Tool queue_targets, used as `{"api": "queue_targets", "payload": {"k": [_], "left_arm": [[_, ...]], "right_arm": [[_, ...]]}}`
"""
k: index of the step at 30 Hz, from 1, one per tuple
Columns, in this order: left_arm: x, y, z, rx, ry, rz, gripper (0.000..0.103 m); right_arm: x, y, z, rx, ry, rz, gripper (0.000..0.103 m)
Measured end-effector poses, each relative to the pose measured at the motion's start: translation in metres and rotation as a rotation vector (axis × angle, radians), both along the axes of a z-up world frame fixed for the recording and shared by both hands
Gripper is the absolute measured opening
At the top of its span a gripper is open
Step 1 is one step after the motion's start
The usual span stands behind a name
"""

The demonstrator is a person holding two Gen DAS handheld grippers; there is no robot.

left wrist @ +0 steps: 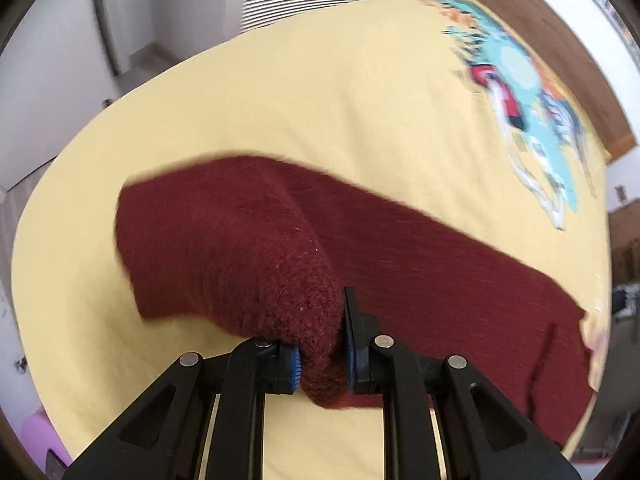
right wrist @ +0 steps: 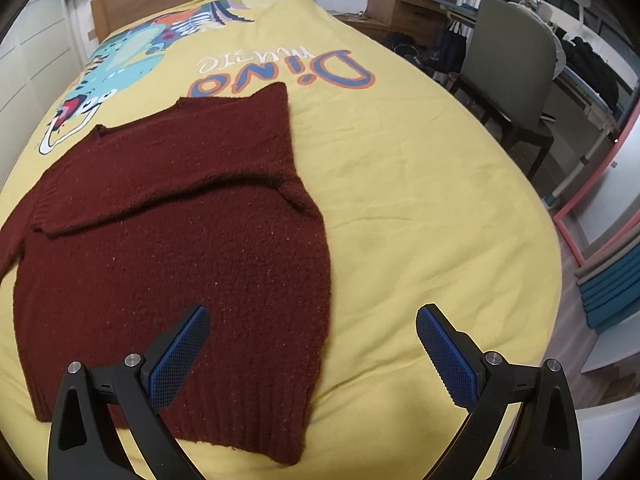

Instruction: Fold small clothes

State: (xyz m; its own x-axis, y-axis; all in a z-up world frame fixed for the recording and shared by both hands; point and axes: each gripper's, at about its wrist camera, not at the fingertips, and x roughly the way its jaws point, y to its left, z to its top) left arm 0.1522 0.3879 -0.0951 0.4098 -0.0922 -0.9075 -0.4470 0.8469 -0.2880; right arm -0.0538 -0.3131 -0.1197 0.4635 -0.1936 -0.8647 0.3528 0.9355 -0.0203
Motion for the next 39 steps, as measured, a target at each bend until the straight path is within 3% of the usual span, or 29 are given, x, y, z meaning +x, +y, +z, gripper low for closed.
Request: {"api": "queue_targets", "payload": {"k": [3, 11, 18, 20, 32, 34, 39], "left_arm": [[-0.01, -0.018, 0.024, -0.007, -0.042, -0.05, 0.014], [0.016, -0.111, 0.076, 0.012, -0.108, -0.23, 0.013], [0.053, -0.204, 0.091, 0.028, -0.132, -0.358, 0.012], [0.073, -0.234, 0.09, 0.023, -0.134, -0.391, 0.012], [0.092, -0.378, 0.094, -0.011, -0.17, -0.594, 0.012], [0.093, -0.4, 0.086, -0.028, -0.162, -0.614, 0.012], [0.094, -0.454, 0.043, 0.034, -0.086, -0.68, 0.012]], "right_arm": [[0.004, -0.004, 0.0, 0.028, -0.011, 0.007, 0.103], [0.029, -0.017, 0.008, 0.089, -0.037, 0.033, 0.103], [0.065, -0.027, 0.028, 0.099, -0.042, 0.084, 0.103], [0.075, -0.03, 0.034, 0.101, -0.043, 0.089, 0.103], [0.105, -0.038, 0.054, 0.135, -0.089, 0.123, 0.103], [0.106, -0.037, 0.052, 0.148, -0.091, 0.126, 0.103], [0.103, -0.037, 0.037, 0.176, -0.066, 0.14, 0.103]]}}
